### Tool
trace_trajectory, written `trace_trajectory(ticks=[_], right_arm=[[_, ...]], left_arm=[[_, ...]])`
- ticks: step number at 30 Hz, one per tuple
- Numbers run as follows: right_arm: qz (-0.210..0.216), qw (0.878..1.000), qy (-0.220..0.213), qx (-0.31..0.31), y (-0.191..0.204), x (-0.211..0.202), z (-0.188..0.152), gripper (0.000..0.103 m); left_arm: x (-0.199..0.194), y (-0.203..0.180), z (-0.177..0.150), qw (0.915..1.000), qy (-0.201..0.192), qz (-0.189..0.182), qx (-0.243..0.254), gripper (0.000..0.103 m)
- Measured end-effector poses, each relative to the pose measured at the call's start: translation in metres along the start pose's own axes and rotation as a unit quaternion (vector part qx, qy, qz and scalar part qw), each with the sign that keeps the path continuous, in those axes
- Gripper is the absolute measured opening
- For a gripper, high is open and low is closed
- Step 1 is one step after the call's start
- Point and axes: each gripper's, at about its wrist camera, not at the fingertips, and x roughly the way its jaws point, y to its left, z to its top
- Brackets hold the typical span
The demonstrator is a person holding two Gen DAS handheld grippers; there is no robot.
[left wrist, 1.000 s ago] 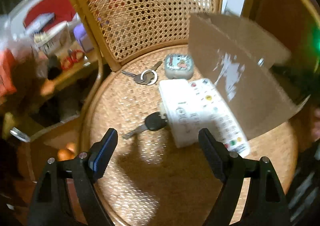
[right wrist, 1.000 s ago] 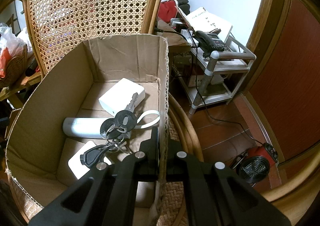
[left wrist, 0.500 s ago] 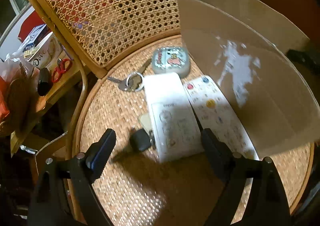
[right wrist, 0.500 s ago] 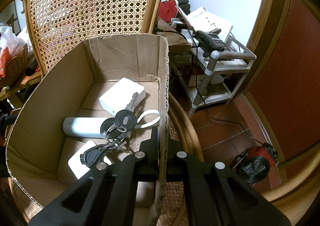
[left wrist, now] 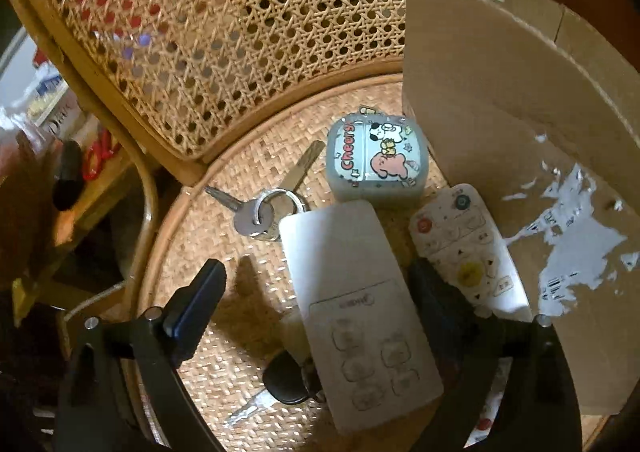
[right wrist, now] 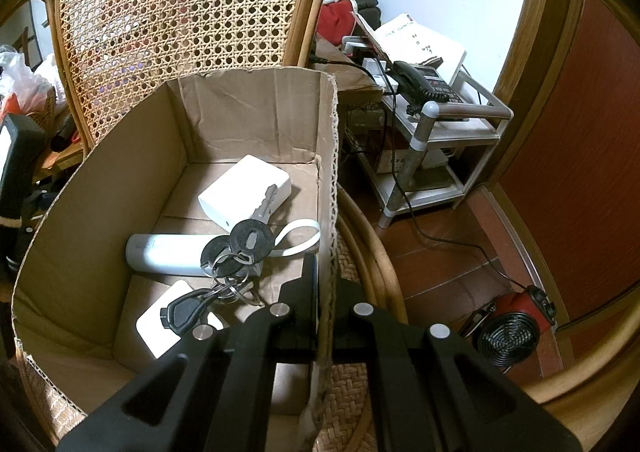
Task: Organize rigid objects
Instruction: 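Grasp the white rectangular button device with the left gripper, then carry the white device into the cardboard box and release it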
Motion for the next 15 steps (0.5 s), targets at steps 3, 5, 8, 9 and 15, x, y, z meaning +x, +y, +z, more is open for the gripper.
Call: trace_trajectory(ticks=[3, 5, 8, 9, 15], right_arm=[[0.0, 1.0, 0.0, 0.0, 0.0, 0.0, 0.0, 0.005], [0.001, 1.0, 0.0, 0.0, 0.0, 0.0, 0.0, 0.005], [0.0, 1.0, 0.0, 0.0, 0.0, 0.0, 0.0, 0.005], [0.0, 1.0, 0.0, 0.001, 0.0, 0.0, 0.0, 0.005], [0.0, 1.0, -0.002, 0.001, -0.001, 0.0, -0.002, 0.005]], left_arm=[[0.003, 0.005, 0.0, 0.9983, 0.009, -0.055, -0.018, 0.065], [0.001, 0.002, 0.0, 0.9989, 0.005, -0.045, -0.008, 0.052], [0.0, -0.003, -0.001, 0.9996, 0.005, -0.027, 0.002, 0.048], [-0.002, -0.005, 0.0, 0.9996, 0.002, -0.029, 0.001, 0.047], [-0.031, -0.005, 0.003, 0.9986, -0.04, -0.033, -0.004, 0.047]])
